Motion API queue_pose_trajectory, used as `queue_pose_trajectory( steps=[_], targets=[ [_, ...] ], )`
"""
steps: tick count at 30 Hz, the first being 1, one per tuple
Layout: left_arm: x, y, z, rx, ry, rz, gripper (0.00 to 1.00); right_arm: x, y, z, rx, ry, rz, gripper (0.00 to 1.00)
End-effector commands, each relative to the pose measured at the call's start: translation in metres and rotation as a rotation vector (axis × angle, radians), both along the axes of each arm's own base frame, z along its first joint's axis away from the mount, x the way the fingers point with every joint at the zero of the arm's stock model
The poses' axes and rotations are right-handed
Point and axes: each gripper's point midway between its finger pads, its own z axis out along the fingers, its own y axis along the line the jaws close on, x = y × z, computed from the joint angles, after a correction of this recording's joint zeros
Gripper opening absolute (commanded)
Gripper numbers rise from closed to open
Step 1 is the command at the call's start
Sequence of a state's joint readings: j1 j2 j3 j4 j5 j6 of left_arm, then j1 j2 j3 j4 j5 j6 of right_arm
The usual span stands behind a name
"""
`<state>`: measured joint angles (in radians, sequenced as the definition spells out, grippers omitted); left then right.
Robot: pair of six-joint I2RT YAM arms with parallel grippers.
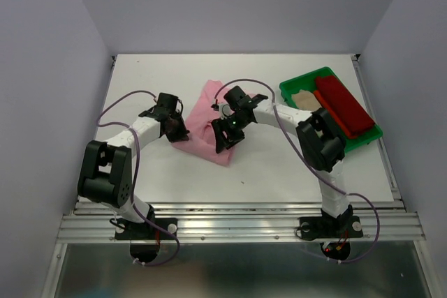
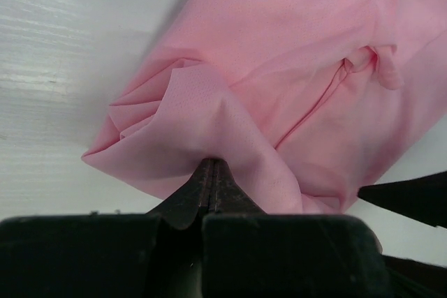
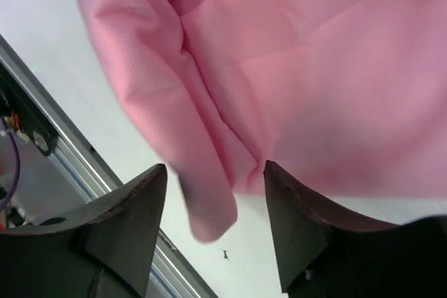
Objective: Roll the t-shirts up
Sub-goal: Roll the T-shirt to the center of the board.
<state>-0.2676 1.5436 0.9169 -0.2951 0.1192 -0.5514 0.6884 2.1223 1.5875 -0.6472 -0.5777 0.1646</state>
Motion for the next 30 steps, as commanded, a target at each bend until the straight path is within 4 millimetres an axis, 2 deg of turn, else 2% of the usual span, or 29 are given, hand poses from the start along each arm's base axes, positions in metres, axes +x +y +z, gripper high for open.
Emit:
queue_pose_trajectory(
  steps=[1, 3, 4, 5, 6, 7, 9, 10, 13, 14, 18, 19, 24, 30],
  targets=[
    [0.009, -0.002, 0.01, -0.005, -0.044, 0.01, 0.0, 0.021, -0.01, 0.066, 0.021, -0.198, -0.091, 0.67],
    [0.009, -0.002, 0.011, -0.005, -0.046, 0.012, 0.0, 0.025, -0.021, 0.068, -0.018, -0.24, -0.138, 0.67],
    [0.009, -0.001, 0.01, -0.004, -0.044, 0.014, 0.0, 0.021, -0.02, 0.071, -0.021, -0.264, -0.15, 0.67],
    [0.01, -0.002, 0.011, -0.006, -0.048, 0.016, 0.0, 0.026, -0.02, 0.084, -0.019, -0.33, -0.189, 0.67],
    [0.01, -0.001, 0.011, -0.005, -0.048, 0.018, 0.0, 0.016, -0.018, 0.081, -0.044, -0.351, -0.189, 0.62],
    [0.01, -0.001, 0.011, -0.004, -0.047, 0.017, 0.0, 0.014, -0.017, 0.082, -0.053, -0.374, -0.195, 0.56],
    [0.01, -0.001, 0.01, -0.005, -0.045, 0.018, 0.0, 0.009, -0.01, 0.086, -0.039, -0.402, -0.196, 0.36],
    [0.011, -0.002, 0.011, -0.005, -0.047, 0.018, 0.0, 0.001, -0.006, 0.08, -0.031, -0.385, -0.176, 0.2],
    [0.013, -0.002, 0.013, -0.004, -0.05, 0.021, 0.0, -0.007, 0.008, 0.072, 0.009, -0.34, -0.153, 0.03],
    [0.013, -0.001, 0.013, -0.001, -0.049, 0.022, 0.0, -0.011, 0.015, 0.07, 0.024, -0.331, -0.138, 0.02],
    [0.015, 0.0, 0.017, 0.006, -0.055, 0.027, 0.0, -0.002, 0.018, 0.048, -0.016, -0.32, -0.168, 0.01],
    [0.016, 0.0, 0.017, 0.008, -0.057, 0.028, 0.0, 0.0, 0.016, 0.035, -0.046, -0.31, -0.176, 0.01],
    [0.017, 0.004, 0.012, 0.031, -0.045, 0.031, 0.0, 0.018, 0.002, 0.008, -0.149, -0.365, -0.258, 0.01],
    [0.016, 0.005, 0.01, 0.044, -0.041, 0.026, 0.0, 0.023, -0.016, -0.029, -0.261, -0.392, -0.279, 0.01]
  ],
)
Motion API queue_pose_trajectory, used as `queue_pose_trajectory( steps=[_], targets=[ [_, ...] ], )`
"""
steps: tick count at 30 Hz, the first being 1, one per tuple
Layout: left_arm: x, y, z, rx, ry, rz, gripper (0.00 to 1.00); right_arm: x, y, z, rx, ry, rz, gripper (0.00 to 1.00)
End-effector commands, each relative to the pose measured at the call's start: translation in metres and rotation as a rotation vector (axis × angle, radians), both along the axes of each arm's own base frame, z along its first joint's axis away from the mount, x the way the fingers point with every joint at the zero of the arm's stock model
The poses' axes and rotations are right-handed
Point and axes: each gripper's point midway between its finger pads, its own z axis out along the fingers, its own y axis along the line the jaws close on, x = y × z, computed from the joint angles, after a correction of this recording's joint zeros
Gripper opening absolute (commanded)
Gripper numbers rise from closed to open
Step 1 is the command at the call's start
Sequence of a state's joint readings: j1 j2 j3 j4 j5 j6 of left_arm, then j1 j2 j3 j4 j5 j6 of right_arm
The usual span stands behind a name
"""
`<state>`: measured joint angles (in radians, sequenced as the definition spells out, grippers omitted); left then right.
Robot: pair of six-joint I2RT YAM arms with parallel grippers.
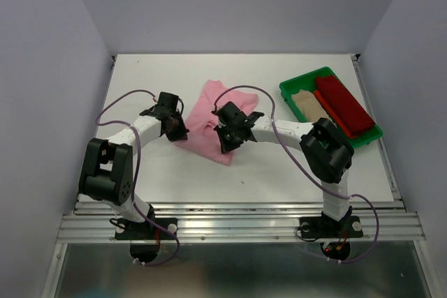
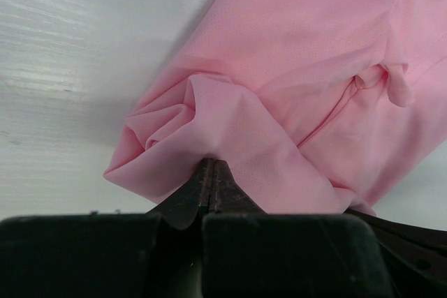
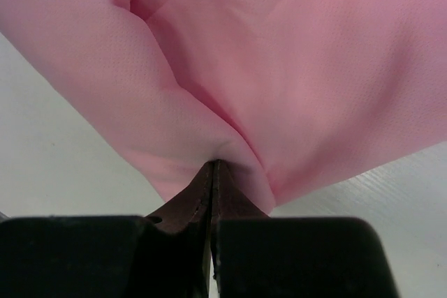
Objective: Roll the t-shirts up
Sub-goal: Roll the T-shirt to the center of the board.
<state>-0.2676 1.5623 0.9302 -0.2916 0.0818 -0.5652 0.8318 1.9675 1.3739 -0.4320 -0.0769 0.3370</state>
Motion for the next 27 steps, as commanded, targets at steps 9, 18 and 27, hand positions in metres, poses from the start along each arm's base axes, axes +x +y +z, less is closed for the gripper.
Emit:
queue_pose_trajectory(
  steps=[9, 18, 27],
  targets=[
    [0.008, 0.008, 0.03, 0.043, -0.076, -0.001, 0.0, 0.017, 0.032, 0.079, 0.217, -0.174, -0.006, 0.01],
    [-0.001, 0.022, 0.008, 0.054, -0.021, 0.065, 0.0, 0.019, 0.079, 0.087, 0.342, -0.122, 0.02, 0.01],
    [-0.004, 0.026, -0.004, 0.052, 0.004, 0.072, 0.0, 0.038, 0.095, 0.045, 0.3, -0.093, -0.022, 0.01]
  ],
)
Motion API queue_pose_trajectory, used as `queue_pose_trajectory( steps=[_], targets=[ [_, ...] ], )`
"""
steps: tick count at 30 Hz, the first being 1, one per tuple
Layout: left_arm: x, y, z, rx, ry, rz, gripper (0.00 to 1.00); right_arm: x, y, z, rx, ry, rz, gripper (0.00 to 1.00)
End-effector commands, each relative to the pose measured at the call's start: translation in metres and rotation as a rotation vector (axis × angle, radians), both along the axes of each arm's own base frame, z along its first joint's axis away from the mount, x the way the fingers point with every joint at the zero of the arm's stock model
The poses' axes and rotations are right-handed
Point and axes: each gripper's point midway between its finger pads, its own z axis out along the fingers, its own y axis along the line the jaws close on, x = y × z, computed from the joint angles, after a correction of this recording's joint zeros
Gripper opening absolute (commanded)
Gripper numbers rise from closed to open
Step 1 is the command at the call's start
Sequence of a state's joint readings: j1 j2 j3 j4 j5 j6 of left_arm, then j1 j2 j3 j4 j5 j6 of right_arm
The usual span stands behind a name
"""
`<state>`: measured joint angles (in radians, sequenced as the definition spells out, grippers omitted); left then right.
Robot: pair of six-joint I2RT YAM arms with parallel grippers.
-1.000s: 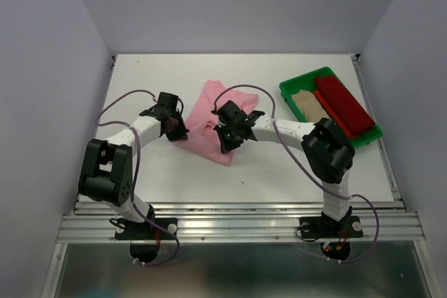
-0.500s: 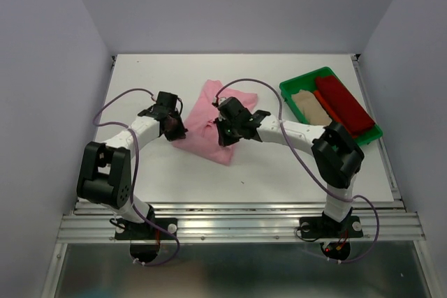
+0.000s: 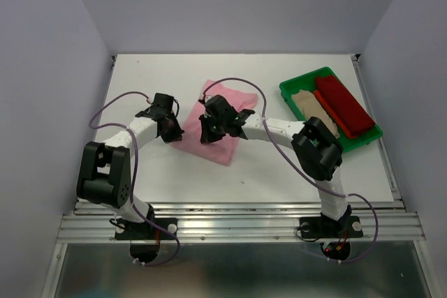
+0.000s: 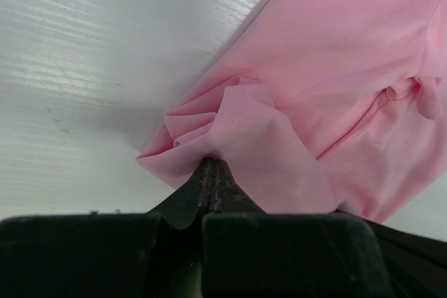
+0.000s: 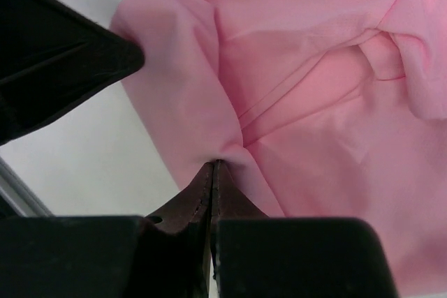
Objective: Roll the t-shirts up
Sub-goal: Roll the T-shirt to the center of the board.
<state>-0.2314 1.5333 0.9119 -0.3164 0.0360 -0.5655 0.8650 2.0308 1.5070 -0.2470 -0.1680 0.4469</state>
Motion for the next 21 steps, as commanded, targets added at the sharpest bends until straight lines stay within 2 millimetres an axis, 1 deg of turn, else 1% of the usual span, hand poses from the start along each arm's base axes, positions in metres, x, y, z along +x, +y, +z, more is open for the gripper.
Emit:
queue_pose_trajectory(
  steps=[1, 3, 4, 6, 9, 10, 11, 12, 14, 15, 16, 17, 18, 19, 20, 21],
  targets=[
    [-0.001, 0.004, -0.005, 0.011, 0.003, 0.014, 0.0, 0.02, 0.015, -0.013, 0.005, -0.032, -0.041, 0.01],
    [-0.002, 0.006, -0.007, 0.016, 0.013, 0.018, 0.0, 0.027, 0.012, -0.024, -0.028, -0.052, -0.064, 0.01],
    [-0.003, 0.007, -0.008, 0.019, 0.017, 0.02, 0.0, 0.027, 0.011, -0.033, -0.045, -0.05, -0.064, 0.01],
    [-0.005, 0.009, -0.01, 0.023, 0.022, 0.024, 0.0, 0.027, 0.005, -0.044, -0.075, -0.049, -0.066, 0.01],
    [-0.007, 0.012, -0.013, 0.027, 0.029, 0.031, 0.0, 0.021, 0.0, -0.047, -0.085, -0.044, -0.051, 0.01],
    [-0.006, 0.012, -0.013, 0.024, 0.029, 0.031, 0.0, 0.02, 0.0, -0.043, -0.08, -0.047, -0.048, 0.01],
    [-0.006, 0.012, -0.013, 0.023, 0.03, 0.032, 0.0, 0.02, 0.001, -0.028, -0.056, -0.067, -0.045, 0.01],
    [-0.006, 0.011, -0.011, 0.017, 0.029, 0.029, 0.0, 0.017, 0.0, -0.022, -0.044, -0.071, -0.036, 0.01],
    [-0.003, 0.009, -0.001, 0.008, 0.006, 0.027, 0.0, 0.014, 0.003, -0.002, -0.013, -0.111, -0.018, 0.01],
    [-0.001, 0.009, 0.005, 0.005, -0.008, 0.026, 0.0, 0.015, 0.001, 0.018, 0.011, -0.144, -0.017, 0.01],
    [0.001, 0.008, 0.013, 0.0, -0.024, 0.025, 0.0, 0.015, -0.001, 0.026, 0.014, -0.163, -0.016, 0.02],
    [0.008, 0.007, 0.025, -0.006, -0.054, 0.025, 0.0, 0.01, 0.0, 0.03, 0.01, -0.18, -0.005, 0.06],
    [0.008, 0.008, 0.037, -0.006, -0.076, 0.023, 0.0, 0.014, -0.005, 0.042, 0.003, -0.231, -0.007, 0.09],
    [0.011, 0.009, 0.046, -0.003, -0.096, 0.027, 0.0, 0.011, -0.005, 0.047, -0.008, -0.254, 0.004, 0.12],
    [0.016, 0.01, 0.064, -0.007, -0.131, 0.029, 0.0, 0.003, -0.003, 0.047, -0.033, -0.278, 0.041, 0.15],
    [0.018, 0.013, 0.071, 0.0, -0.145, 0.032, 0.0, 0.007, -0.008, 0.052, -0.065, -0.32, 0.015, 0.21]
  ],
)
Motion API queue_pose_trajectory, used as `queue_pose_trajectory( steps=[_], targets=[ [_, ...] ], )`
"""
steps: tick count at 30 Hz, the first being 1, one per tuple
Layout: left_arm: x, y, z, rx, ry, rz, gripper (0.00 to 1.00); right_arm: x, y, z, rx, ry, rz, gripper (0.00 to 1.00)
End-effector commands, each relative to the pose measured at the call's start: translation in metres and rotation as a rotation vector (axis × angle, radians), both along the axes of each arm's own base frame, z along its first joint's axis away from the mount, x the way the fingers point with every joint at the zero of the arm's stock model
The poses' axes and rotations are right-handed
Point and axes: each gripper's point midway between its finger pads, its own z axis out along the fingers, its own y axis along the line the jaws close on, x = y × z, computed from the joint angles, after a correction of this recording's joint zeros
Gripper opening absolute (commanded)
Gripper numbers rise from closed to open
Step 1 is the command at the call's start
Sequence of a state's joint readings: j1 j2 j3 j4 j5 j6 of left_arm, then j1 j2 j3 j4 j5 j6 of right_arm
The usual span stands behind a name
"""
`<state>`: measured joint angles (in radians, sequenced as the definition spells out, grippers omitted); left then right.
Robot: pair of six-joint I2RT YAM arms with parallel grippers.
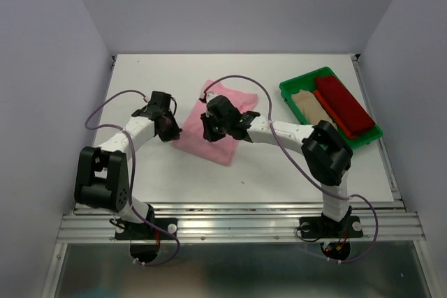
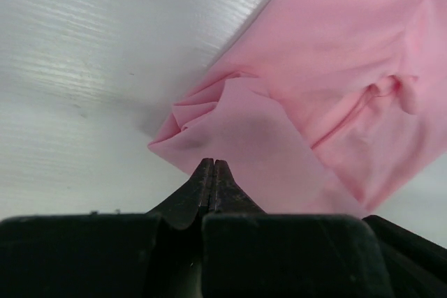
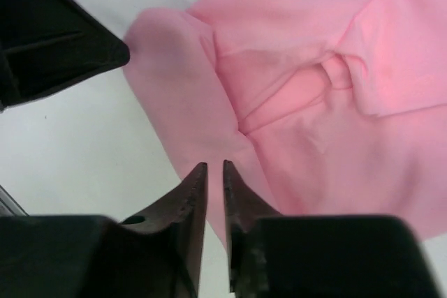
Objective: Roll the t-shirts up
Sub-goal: Roll the T-shirt to the center of the board.
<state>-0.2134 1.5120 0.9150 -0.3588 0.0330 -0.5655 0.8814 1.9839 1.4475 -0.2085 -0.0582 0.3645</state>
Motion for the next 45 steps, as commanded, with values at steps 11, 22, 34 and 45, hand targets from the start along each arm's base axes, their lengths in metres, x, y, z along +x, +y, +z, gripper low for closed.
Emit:
queue_pose_trajectory(
  steps=[11, 22, 34, 45],
  targets=[
    [0.029, 0.088, 0.131, 0.048, -0.267, 0.174, 0.0, -0.028, 0.011, 0.028, -0.382, -0.475, 0.154, 0.59],
    [0.021, 0.1, 0.124, 0.025, -0.26, 0.209, 0.0, -0.037, 0.014, -0.012, -0.618, -0.65, 0.203, 0.62],
    [0.021, 0.098, 0.118, 0.014, -0.249, 0.204, 0.0, -0.027, 0.001, -0.061, -0.71, -0.721, 0.19, 0.5],
    [0.018, 0.098, 0.12, 0.013, -0.254, 0.197, 0.0, -0.025, 0.017, -0.039, -0.565, -0.729, 0.156, 0.09]
  ],
)
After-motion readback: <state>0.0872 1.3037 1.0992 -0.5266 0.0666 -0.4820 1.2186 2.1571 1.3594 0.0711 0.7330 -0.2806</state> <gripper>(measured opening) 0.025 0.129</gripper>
